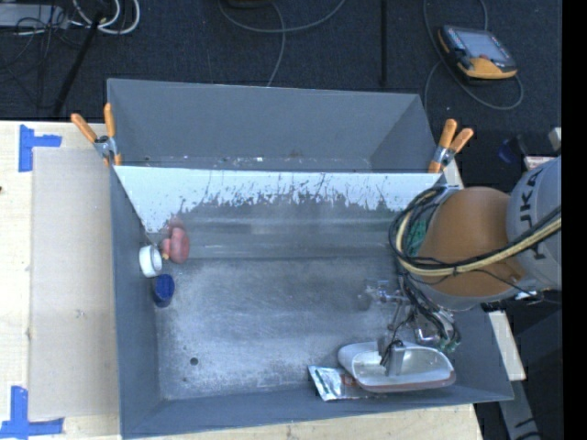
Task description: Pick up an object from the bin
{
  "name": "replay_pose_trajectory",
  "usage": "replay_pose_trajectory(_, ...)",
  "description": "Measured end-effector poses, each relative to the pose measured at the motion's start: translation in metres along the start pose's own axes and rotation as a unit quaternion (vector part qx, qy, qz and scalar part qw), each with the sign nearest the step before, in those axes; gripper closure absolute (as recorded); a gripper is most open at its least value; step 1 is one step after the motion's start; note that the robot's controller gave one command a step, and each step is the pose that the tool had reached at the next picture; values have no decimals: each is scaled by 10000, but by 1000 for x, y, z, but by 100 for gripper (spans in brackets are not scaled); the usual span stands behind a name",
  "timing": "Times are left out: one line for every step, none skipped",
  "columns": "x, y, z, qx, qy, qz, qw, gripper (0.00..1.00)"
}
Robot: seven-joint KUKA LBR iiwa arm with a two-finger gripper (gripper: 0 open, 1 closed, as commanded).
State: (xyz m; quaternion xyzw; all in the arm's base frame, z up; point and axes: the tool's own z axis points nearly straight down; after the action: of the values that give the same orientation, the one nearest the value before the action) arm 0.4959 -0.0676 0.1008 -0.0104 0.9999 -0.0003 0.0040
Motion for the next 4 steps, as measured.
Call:
replay_pose_trajectory(7,1,6,-42,58,-704,9975,0)
replay_pose_trajectory(7,2,6,-36,36,-759,9971,0)
replay_pose_trajectory(7,2,6,-34,35,-766,9970,0)
replay_pose_trajectory(4,-5,25,-11,-37,-4563,8898,0)
